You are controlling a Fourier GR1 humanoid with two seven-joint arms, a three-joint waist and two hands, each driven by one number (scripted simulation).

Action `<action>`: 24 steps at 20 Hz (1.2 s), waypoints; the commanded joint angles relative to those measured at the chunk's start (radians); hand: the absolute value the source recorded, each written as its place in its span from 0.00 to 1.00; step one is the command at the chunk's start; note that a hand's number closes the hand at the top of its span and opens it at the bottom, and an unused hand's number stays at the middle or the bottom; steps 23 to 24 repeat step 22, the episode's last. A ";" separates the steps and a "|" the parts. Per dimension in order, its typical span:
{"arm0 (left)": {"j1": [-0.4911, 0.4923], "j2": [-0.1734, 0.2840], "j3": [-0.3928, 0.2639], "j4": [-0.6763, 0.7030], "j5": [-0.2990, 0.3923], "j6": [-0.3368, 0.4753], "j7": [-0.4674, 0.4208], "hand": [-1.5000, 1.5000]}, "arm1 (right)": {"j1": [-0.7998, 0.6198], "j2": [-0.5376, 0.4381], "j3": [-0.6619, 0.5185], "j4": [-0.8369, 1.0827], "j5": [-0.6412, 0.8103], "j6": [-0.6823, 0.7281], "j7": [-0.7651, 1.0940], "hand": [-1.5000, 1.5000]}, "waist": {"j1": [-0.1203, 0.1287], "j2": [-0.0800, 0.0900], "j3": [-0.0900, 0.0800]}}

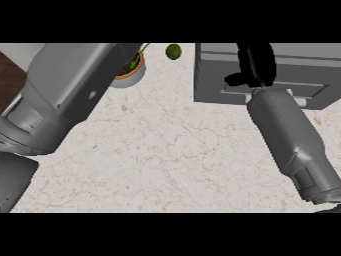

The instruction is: Pick up the can, place it into the drawer and close the drawer

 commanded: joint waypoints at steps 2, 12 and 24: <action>0.058 0.030 -0.014 -0.083 -0.013 -0.011 0.032 0.00 | -0.094 -0.047 -0.057 0.144 -0.018 -0.067 -0.076 0.00 | 0.020 0.003 0.001; 0.121 0.079 -0.027 -0.210 -0.025 -0.011 0.090 0.00 | -0.277 -0.033 -0.101 0.262 -0.017 -0.074 -0.036 0.00 | 0.046 0.012 0.001; 0.242 0.137 -0.037 -0.374 -0.016 -0.041 0.128 0.00 | -0.330 -0.017 -0.198 0.269 -0.129 -0.020 -0.161 0.00 | 0.056 0.001 0.001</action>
